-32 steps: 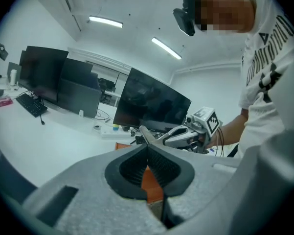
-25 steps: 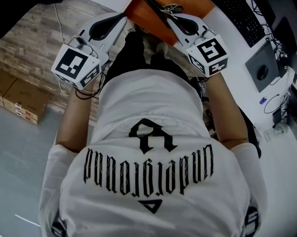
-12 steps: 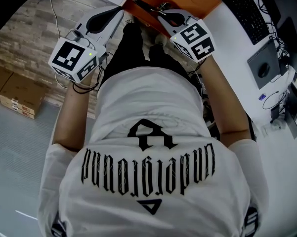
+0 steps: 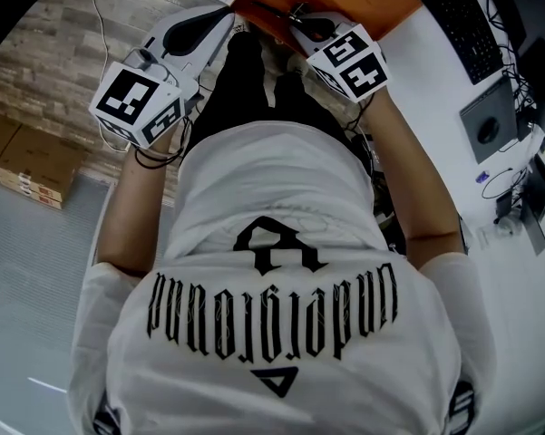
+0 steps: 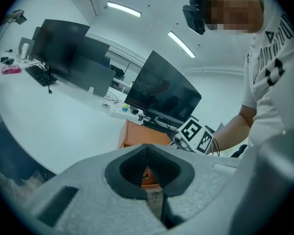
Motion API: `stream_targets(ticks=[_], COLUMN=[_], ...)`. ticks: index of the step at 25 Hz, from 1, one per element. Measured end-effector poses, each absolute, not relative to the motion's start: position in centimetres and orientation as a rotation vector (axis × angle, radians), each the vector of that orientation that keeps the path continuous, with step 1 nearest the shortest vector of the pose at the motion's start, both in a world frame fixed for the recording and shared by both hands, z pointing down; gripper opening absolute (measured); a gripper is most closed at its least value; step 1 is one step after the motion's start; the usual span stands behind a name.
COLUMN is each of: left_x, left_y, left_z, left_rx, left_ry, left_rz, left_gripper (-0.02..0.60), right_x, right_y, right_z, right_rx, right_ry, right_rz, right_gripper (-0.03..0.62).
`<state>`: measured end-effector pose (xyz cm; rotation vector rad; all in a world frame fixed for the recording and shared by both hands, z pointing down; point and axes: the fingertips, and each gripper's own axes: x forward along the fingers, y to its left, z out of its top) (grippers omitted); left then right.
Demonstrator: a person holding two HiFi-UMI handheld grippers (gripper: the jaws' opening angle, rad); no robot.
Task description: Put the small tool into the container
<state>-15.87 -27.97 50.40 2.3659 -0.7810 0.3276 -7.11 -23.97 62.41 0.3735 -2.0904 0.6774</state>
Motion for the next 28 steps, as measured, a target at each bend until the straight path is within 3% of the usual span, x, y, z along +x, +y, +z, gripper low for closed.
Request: stream_targets(ticks=[15,18,28], left_x=[-15.4,-15.1,-13.5], left_y=[-27.5,-27.2,-25.2], left_z=[51.0,51.0,50.3], left_rx=[2.347,2.344,2.361], left_ry=[-0.776,-0.778,-0.793], left_rz=[0.319,0.321,0.309], left_gripper=[0.015,0.015,0.015], right_x=[-6.6,-6.3,-5.3], right_y=[-24.8,-24.8,-24.8], right_z=[63.8,64.0,61.7], right_rx=[0.404,0.432,0.526], right_ry=[-2.068,-2.067,-2.134], right_rz=[0.687,0.688,0.624], right_gripper=[0.021,0.12,0.144])
